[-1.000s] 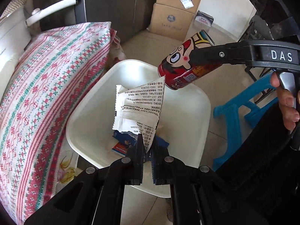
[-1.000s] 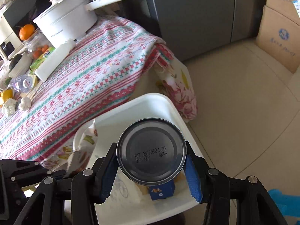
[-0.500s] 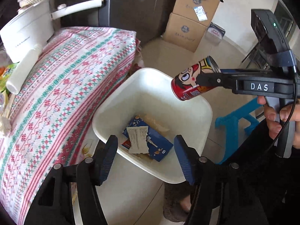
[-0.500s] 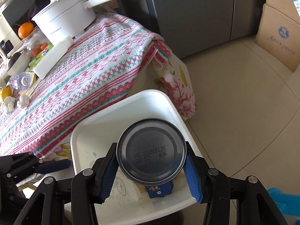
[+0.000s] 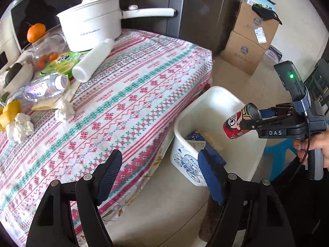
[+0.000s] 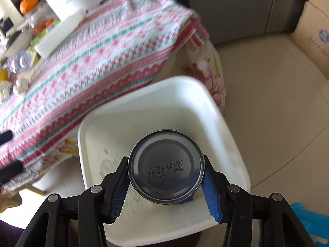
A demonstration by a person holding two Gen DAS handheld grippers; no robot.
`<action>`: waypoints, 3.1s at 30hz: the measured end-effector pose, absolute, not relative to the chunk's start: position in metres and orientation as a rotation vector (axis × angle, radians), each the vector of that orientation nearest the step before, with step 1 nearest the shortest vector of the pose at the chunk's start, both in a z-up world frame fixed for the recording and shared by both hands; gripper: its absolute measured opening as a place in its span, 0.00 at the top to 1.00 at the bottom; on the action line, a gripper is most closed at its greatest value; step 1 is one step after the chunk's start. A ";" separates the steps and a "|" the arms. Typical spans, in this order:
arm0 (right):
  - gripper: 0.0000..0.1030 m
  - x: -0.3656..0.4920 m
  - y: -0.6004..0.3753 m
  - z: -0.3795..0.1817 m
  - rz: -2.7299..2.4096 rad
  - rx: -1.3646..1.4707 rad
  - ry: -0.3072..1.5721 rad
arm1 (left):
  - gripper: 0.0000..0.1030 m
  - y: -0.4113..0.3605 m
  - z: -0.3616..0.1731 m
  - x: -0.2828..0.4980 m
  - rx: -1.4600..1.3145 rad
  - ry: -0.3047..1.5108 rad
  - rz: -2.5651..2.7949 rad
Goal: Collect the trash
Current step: 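Open the left tool to drop the packet while the right tool lowers the can, then release the red can into the bin with the right tool, then grasp the crumpled wrapper with the left tool while the right tool grasps the white tissue ball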
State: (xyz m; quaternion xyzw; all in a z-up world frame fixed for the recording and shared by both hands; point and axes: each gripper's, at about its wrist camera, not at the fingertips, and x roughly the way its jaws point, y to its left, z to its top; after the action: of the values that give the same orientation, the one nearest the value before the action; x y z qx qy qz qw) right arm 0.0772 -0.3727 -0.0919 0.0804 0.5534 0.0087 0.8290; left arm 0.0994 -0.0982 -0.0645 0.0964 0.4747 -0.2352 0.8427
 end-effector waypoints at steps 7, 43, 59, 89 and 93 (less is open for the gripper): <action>0.44 0.100 -0.341 -0.119 0.010 0.033 1.284 | 0.24 -0.060 -0.060 0.108 0.142 1.010 -0.438; 0.17 0.169 -0.218 -0.038 0.205 0.007 1.127 | 0.40 0.136 -0.073 0.230 -0.066 0.918 -0.225; 0.16 0.210 -0.197 -0.067 0.267 0.071 1.146 | 0.82 0.138 -0.101 0.286 -0.132 0.990 -0.050; 0.22 0.233 -0.077 -0.091 0.430 0.039 1.057 | 0.86 0.155 -0.045 0.184 -0.182 0.931 -0.052; 0.38 0.243 -0.058 -0.106 0.444 0.063 1.062 | 0.86 0.162 -0.048 0.184 -0.193 0.939 -0.046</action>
State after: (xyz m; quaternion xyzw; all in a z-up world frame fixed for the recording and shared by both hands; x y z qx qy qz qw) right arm 0.2434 -0.0580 -0.1062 0.0300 0.5022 0.2100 0.8383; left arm 0.1840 0.1622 -0.0481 -0.0926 0.4518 -0.0221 0.8870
